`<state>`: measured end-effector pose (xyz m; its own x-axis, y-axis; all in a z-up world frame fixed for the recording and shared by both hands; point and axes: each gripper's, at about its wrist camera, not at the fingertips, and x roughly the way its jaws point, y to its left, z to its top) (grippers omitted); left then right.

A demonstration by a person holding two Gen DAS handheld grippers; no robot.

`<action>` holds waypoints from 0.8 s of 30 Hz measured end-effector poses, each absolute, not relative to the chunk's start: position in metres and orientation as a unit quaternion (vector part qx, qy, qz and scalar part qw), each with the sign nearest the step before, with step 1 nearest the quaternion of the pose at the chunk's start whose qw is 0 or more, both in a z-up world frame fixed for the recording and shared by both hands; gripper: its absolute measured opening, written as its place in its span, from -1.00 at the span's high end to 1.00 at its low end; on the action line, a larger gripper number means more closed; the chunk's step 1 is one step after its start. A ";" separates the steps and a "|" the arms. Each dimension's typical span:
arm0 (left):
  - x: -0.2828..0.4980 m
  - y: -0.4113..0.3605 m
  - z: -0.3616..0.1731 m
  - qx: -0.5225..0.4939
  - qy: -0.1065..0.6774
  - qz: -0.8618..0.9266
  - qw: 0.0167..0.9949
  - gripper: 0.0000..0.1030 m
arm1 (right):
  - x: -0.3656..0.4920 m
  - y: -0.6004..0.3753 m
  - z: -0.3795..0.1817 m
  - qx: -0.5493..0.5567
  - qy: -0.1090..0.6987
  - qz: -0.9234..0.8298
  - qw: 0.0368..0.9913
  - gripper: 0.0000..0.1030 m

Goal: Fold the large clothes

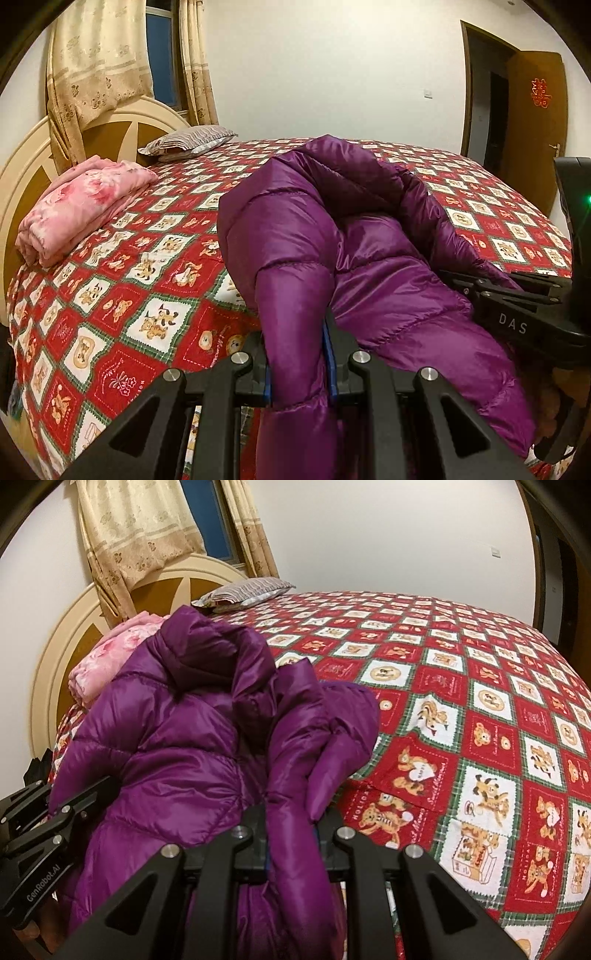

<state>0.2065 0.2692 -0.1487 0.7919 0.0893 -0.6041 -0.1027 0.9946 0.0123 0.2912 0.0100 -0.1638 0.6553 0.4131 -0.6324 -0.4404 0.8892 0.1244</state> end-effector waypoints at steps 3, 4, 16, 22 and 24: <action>0.206 0.270 -0.151 -0.011 0.318 0.052 0.947 0.58 | 0.293 0.011 -0.165 -0.023 0.345 0.235 0.908 0.65; 0.206 0.270 -0.152 -0.011 0.318 0.052 0.946 0.58 | 0.293 0.012 -0.165 -0.024 0.346 0.234 0.908 0.65; 0.209 0.277 -0.170 -0.015 0.335 0.066 0.940 0.32 | 0.294 0.017 -0.176 -0.033 0.359 0.228 0.904 0.65; 0.209 0.281 -0.183 -0.014 0.341 0.073 0.937 0.16 | 0.295 0.021 -0.185 -0.037 0.366 0.224 0.903 0.64; 0.209 0.282 -0.185 -0.014 0.341 0.074 0.937 0.12 | 0.294 0.022 -0.187 -0.039 0.368 0.222 0.902 0.64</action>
